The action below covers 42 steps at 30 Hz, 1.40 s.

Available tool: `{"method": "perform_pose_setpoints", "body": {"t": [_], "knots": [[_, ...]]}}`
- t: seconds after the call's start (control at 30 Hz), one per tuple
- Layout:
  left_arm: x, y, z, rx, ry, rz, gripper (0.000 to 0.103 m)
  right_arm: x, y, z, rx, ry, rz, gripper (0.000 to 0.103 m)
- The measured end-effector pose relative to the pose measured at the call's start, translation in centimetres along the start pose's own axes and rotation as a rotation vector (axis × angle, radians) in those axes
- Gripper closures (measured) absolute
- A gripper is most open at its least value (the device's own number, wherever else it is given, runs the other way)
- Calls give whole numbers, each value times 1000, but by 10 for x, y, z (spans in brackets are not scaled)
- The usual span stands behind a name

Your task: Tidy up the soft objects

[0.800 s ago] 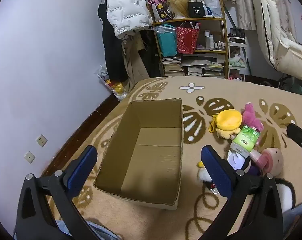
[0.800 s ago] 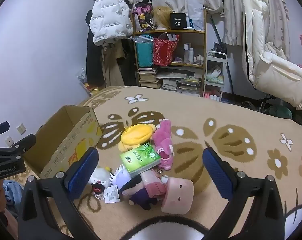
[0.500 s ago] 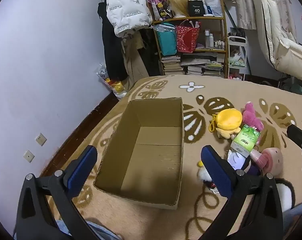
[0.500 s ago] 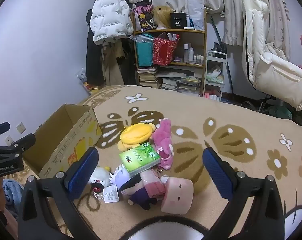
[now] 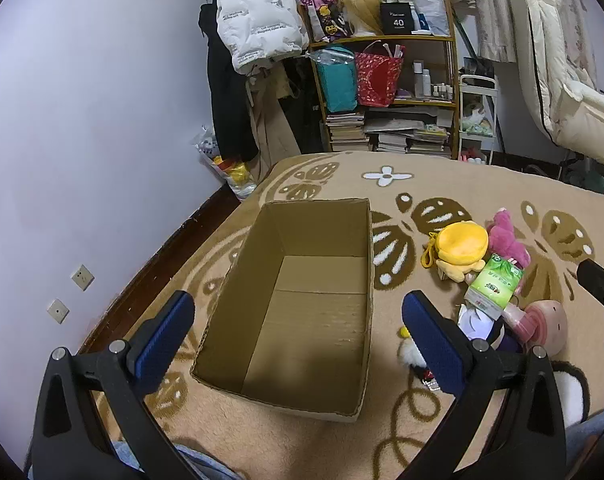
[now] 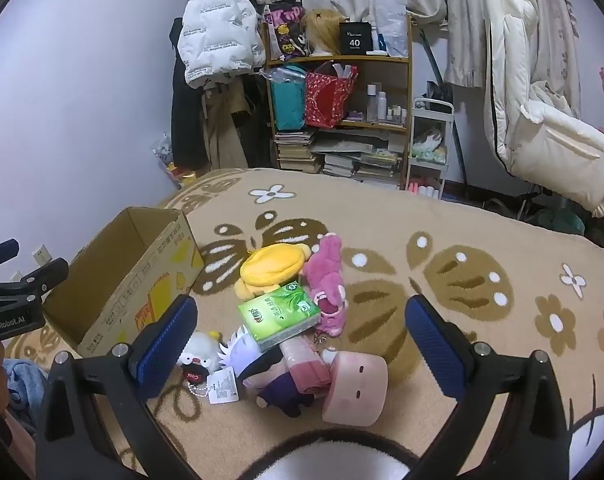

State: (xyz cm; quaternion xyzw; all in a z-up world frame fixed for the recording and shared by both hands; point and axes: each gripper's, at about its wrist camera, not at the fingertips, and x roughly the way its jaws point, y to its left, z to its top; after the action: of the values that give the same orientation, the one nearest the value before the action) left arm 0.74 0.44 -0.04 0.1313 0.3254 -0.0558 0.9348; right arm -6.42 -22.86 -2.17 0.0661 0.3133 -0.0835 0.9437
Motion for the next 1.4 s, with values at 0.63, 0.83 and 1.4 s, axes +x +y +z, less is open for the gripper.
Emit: {"method": "perform_pose_setpoints", "body": {"t": [0.63, 0.83, 1.4], "knots": [[-12, -7, 1, 49, -39, 19, 1, 8, -2, -7, -2, 6, 4, 0], [-11, -6, 1, 50, -39, 18, 1, 4, 2, -5, -11, -2, -2, 0], [-10, -7, 1, 51, -33, 17, 1, 6, 4, -5, 5, 19, 3, 0]]}}
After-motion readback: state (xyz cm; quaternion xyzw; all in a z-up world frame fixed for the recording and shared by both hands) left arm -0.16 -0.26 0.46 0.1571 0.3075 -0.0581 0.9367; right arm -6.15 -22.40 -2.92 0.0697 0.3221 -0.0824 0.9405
